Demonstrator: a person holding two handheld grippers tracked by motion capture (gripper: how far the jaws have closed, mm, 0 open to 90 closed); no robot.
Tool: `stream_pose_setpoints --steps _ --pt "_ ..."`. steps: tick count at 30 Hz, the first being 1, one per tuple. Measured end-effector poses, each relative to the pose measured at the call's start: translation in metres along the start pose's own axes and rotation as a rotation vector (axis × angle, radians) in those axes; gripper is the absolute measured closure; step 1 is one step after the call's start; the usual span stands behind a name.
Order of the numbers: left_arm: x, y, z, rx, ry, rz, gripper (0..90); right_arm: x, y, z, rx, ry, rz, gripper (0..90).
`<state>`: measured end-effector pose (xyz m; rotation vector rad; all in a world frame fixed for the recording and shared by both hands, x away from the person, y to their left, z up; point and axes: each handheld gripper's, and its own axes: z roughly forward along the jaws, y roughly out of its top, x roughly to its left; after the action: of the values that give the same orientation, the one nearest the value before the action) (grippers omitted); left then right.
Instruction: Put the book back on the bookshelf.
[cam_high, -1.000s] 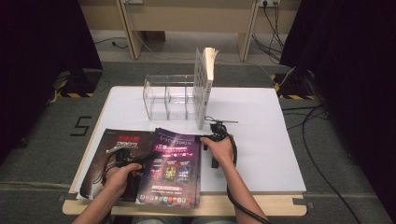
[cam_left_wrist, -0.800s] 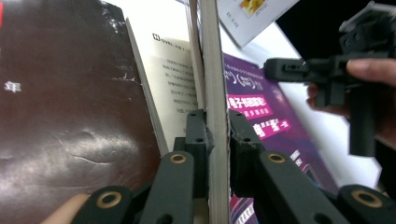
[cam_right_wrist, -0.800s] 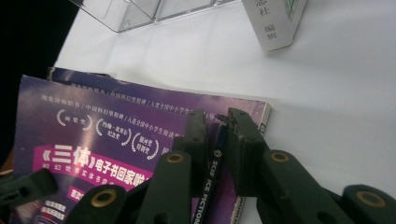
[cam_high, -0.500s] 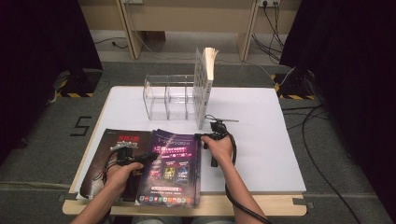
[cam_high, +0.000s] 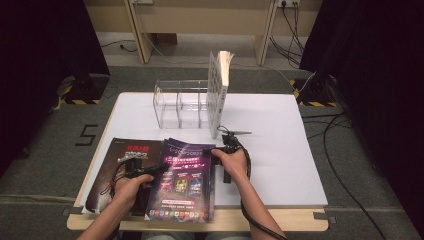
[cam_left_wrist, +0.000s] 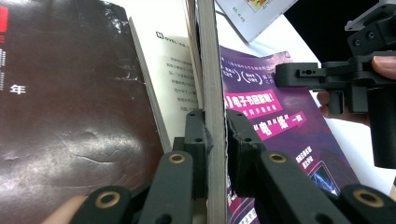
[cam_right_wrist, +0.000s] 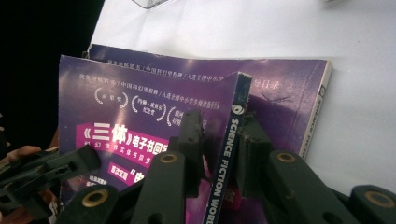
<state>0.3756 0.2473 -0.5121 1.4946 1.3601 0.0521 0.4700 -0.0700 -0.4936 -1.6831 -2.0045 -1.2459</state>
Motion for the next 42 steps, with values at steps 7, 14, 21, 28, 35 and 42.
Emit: stream_pose_setpoints --steps 7,14,21,28,35,42 --pt "-0.001 0.001 0.000 0.004 0.011 0.007 78.4 0.001 0.001 0.001 0.009 -0.014 -0.001 78.1" --pt "-0.005 0.007 -0.003 0.042 0.086 0.041 67.9 0.003 0.000 0.001 0.001 -0.021 0.004 80.1" --pt "-0.007 0.022 -0.023 0.018 0.193 0.094 35.8 0.005 -0.002 0.000 -0.013 -0.024 0.015 81.2" --pt "-0.002 0.016 -0.039 0.007 0.194 0.122 26.9 0.007 -0.005 -0.001 -0.044 -0.024 0.018 81.8" --pt "0.001 0.009 -0.048 -0.009 0.209 0.158 26.7 0.010 -0.006 -0.003 -0.072 -0.012 0.015 82.3" --pt "0.002 0.004 -0.050 -0.013 0.184 0.150 27.4 0.013 -0.007 -0.006 -0.096 0.012 0.024 82.9"
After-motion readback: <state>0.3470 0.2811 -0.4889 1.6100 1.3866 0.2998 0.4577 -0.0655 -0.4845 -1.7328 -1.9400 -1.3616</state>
